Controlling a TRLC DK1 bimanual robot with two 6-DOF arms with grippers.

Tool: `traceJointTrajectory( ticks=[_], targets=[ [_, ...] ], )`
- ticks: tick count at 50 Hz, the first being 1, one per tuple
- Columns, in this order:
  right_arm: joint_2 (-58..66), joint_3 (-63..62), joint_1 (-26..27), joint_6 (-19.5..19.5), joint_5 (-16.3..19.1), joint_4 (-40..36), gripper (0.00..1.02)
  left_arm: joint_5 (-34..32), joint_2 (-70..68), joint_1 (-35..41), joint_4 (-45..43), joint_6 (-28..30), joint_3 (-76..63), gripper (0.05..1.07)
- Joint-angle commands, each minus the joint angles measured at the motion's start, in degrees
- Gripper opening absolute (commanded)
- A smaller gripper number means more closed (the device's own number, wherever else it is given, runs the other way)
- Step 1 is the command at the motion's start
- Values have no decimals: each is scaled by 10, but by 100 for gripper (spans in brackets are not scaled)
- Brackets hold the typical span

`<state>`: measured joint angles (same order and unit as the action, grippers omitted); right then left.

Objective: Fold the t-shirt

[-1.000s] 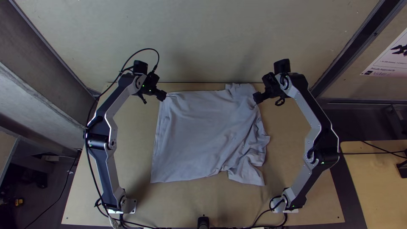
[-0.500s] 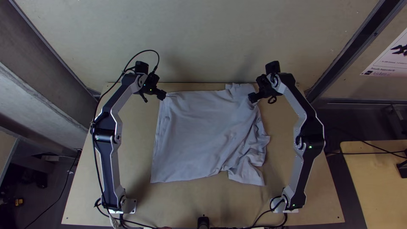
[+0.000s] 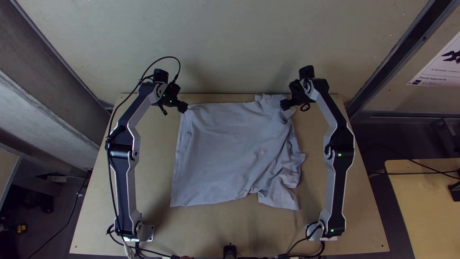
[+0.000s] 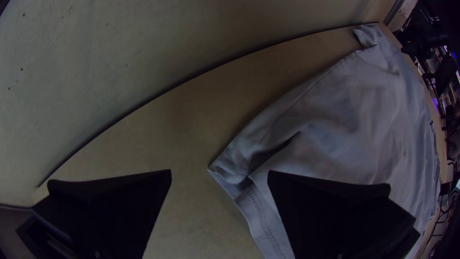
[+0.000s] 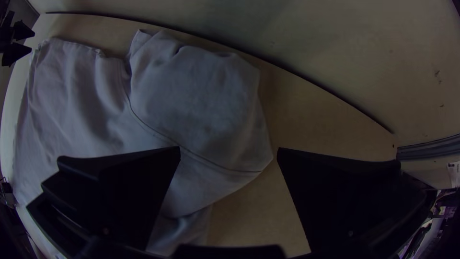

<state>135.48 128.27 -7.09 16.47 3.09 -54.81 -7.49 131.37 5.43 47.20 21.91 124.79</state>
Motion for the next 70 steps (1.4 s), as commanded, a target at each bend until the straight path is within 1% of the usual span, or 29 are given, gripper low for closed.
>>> traceJointTrajectory(
  ticks=[1, 12, 13, 15, 17, 21, 23, 26, 29, 33, 36, 38, 41, 44, 45, 47, 51, 56, 59, 61, 65, 70],
  targets=[
    [20, 14, -9, -8, 2, -8, 92, -5, 14, -5, 15, 8, 11, 102],
    [27, 14, -13, -8, 2, -8, 92, -6, 25, -4, 13, 8, 18, 102],
    [27, 14, -13, -8, 2, -8, 91, -6, 25, -4, 13, 8, 18, 102],
    [27, 14, -13, -7, 2, -8, 86, -6, 27, -2, 13, 6, 18, 101],
    [28, 14, -13, -7, 2, -8, 86, -6, 28, -2, 13, 5, 18, 101],
    [29, 14, -13, -7, 2, -9, 86, -6, 31, 2, 12, 4, 19, 96],
    [30, 12, -13, -7, 2, -9, 85, -7, 32, 3, 11, 2, 19, 96],
    [33, 12, -13, -6, 2, -9, 77, -7, 33, 5, 10, 0, 20, 93],
    [36, 12, -12, -6, 2, -9, 73, -7, 36, 6, 8, -2, 20, 90],
    [40, 14, -12, -5, 2, -9, 72, -7, 43, 8, 6, -4, 23, 89],
    [44, 14, -12, -3, 2, -9, 71, -6, 50, 9, 6, -3, 25, 84],
    [45, 14, -12, -3, 2, -9, 68, -6, 54, 11, 5, -1, 26, 81],
    [48, 15, -12, -2, 2, -9, 64, -6, 58, 11, 5, -2, 27, 81],
    [51, 17, -10, -1, 2, -9, 63, -6, 61, 12, 4, -4, 31, 81],
    [53, 19, -10, -1, 2, -9, 63, -6, 61, 12, 3, -4, 32, 80],
    [56, 22, -10, 1, 2, -9, 63, -6, 62, 12, 0, -6, 32, 73],
    [62, 28, -10, 5, 2, -7, 50, -7, 64, 11, -8, -6, 34, 61],
    [66, 28, -9, 8, 2, 2, 35, -7, 69, 11, -10, -10, 34, 43],
    [67, 28, -9, 9, 2, 4, 29, -7, 71, 12, -10, -14, 34, 36],
    [68, 28, -9, 10, 2, 4, 27, -8, 72, 12, -9, -14, 34, 30],
    [72, 28, -9, 18, 2, 6, 20, -10, 76, 12, -8, -17, 33, 30],
    [73, 29, -8, 22, 2, 7, 20, -10, 78, 12, -9, -16, 34, 30]
  ],
)
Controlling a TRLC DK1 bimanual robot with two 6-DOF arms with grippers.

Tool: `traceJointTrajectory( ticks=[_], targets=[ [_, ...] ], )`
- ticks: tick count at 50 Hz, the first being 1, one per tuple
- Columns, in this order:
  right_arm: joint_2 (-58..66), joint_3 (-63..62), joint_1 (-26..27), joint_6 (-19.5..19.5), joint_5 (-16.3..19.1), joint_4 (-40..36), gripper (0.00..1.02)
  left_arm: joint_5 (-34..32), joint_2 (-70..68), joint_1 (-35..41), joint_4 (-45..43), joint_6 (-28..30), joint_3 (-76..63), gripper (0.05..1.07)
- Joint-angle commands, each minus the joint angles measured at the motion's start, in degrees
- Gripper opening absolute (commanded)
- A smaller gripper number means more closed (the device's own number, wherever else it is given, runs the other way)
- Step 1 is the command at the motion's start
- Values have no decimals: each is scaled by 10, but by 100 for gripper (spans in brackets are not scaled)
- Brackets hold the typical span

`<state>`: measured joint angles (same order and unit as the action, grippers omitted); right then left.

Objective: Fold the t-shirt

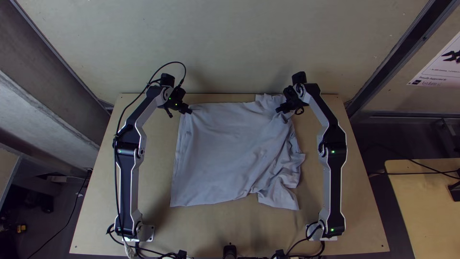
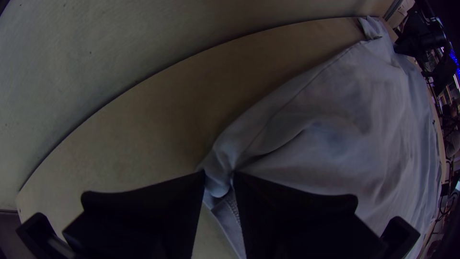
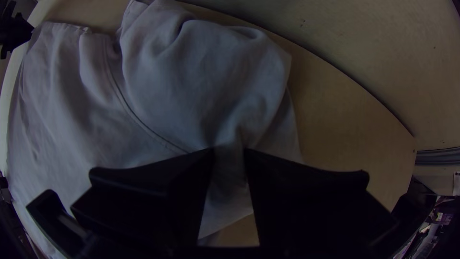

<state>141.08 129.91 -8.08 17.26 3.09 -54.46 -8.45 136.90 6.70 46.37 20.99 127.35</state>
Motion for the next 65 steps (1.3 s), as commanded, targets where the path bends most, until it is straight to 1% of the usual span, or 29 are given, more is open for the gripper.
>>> traceJointTrajectory(
  ticks=[1, 2, 4, 5, 8, 10, 13, 14, 15, 18, 25, 34, 40, 49, 56, 65],
  targets=[
    [17, 12, 2, 15, 2, 3, 18, 0, 23, 0, -1, -7, 8, 30],
    [17, 11, 2, 16, 2, 3, 15, 0, 24, 0, -1, -6, 8, 29],
    [17, 11, 1, 21, 2, 4, 9, 0, 25, -1, -4, -6, 7, 20],
    [17, 11, 1, 23, 2, 4, 7, 0, 26, -1, -6, -6, 7, 18],
    [18, 11, 1, 25, 2, 4, 2, 0, 28, -2, -8, -5, 7, 18],
    [19, 11, 1, 25, 2, 4, 2, 0, 31, -3, -11, -7, 8, 13],
    [20, 11, 1, 26, 2, 3, 2, 0, 34, -4, -8, -4, 7, 12],
    [20, 10, 1, 26, 2, 3, 2, 0, 35, -4, -8, -3, 6, 9],
    [19, 10, 1, 26, 2, 3, 2, 0, 35, -4, -8, -3, 6, 8],
    [17, 9, 0, 27, 3, 3, 2, -4, 35, -5, -6, 5, 1, 8],
    [-4, 11, 0, 26, 4, 3, 2, -9, 23, -18, -14, -3, 11, 8],
    [-44, -1, -1, 23, 21, 3, 2, -34, -8, -35, -13, -17, 18, 8],
    [-79, -18, -3, 16, 48, 3, 2, -67, -34, -44, -2, -43, 16, 8],
    [-113, -33, -10, 16, 53, 3, 2, -90, -76, -39, 20, -46, -2, 8],
    [-154, -86, -13, 16, 63, 6, 2, -119, -105, -34, 40, -53, -8, 8],
    [-205, -178, -16, 16, 66, 46, 2, -130, -130, -30, 50, -54, -32, 8]
  ],
)
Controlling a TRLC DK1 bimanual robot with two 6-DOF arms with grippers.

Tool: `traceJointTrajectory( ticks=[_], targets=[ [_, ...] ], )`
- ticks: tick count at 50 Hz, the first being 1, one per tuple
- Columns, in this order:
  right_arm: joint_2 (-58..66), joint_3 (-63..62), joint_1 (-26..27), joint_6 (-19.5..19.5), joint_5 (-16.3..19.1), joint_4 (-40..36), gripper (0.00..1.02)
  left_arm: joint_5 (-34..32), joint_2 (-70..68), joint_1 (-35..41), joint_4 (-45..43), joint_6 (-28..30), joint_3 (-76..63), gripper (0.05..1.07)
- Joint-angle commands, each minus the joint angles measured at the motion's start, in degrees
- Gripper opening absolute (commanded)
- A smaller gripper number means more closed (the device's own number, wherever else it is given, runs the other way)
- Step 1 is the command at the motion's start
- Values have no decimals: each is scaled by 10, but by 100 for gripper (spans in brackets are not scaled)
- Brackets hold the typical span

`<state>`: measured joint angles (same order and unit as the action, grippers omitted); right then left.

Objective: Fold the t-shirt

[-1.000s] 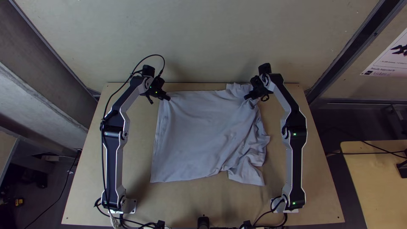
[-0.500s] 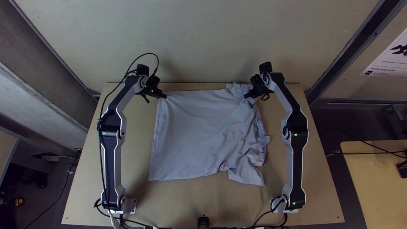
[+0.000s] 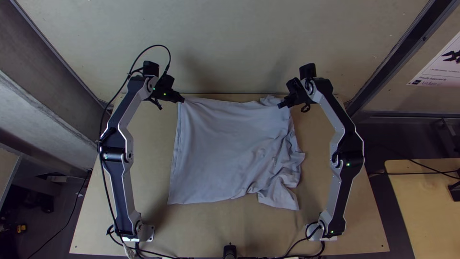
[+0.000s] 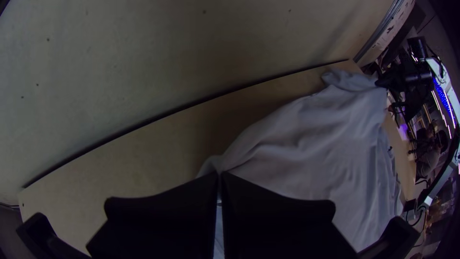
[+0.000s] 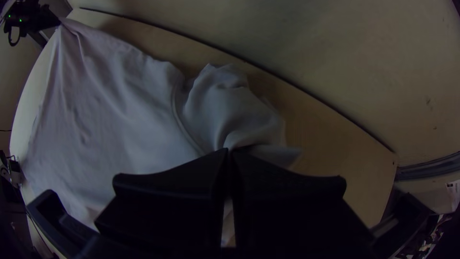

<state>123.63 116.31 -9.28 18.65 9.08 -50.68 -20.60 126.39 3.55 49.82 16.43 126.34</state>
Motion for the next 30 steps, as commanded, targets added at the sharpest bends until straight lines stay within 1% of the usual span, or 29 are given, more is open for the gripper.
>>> traceJointTrajectory(
  ticks=[1, 30],
  targets=[
    [-35, -47, -5, 2, 6, 9, 2, -9, -27, 1, 18, -8, -24, 8],
    [-159, -128, -35, 3, 13, 22, 2, -25, -157, -1, 19, 2, -144, 8]
  ],
)
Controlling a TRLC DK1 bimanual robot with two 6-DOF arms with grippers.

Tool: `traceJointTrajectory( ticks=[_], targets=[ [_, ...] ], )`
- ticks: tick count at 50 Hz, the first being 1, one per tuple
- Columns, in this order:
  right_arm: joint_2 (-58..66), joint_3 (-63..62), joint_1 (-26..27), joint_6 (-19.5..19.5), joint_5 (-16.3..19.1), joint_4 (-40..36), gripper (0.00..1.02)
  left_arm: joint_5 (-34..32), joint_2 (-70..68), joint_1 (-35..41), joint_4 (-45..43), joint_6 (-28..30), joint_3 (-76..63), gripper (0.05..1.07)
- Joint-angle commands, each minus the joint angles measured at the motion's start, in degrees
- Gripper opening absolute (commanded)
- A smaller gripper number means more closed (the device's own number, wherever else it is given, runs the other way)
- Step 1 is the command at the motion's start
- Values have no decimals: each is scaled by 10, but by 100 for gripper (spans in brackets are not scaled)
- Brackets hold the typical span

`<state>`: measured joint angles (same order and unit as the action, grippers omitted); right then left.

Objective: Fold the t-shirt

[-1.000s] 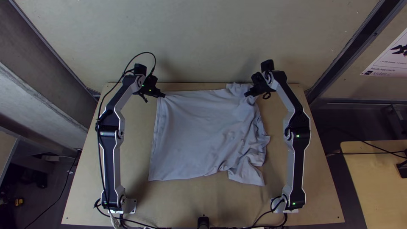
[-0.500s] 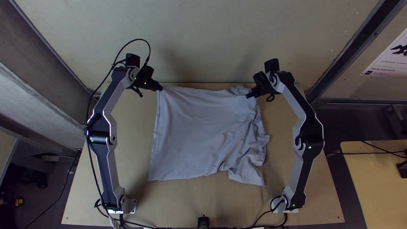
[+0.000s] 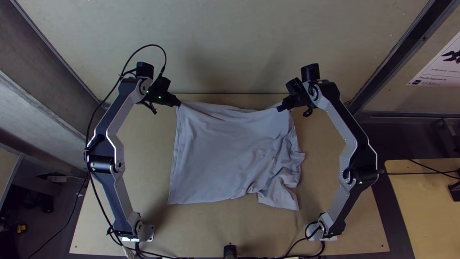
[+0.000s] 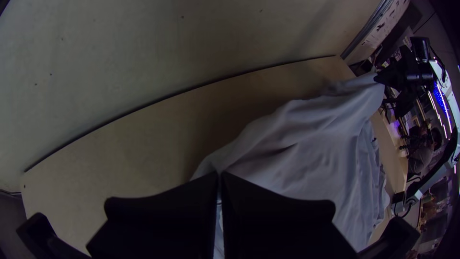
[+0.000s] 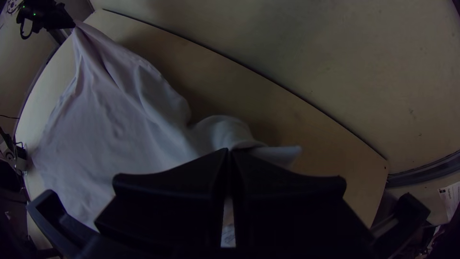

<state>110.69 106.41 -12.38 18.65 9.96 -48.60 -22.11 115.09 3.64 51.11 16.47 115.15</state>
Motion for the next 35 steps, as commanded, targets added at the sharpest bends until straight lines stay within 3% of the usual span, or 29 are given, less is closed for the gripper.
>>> traceJointTrajectory(
  ticks=[1, 35],
  targets=[
    [-34, -34, -4, 3, 4, 3, 2, -10, -50, -2, 7, 1, -39, 8],
    [-247, -248, -69, 2, 18, 24, 2, -15, -235, 8, -39, 6, -295, 8]
  ],
)
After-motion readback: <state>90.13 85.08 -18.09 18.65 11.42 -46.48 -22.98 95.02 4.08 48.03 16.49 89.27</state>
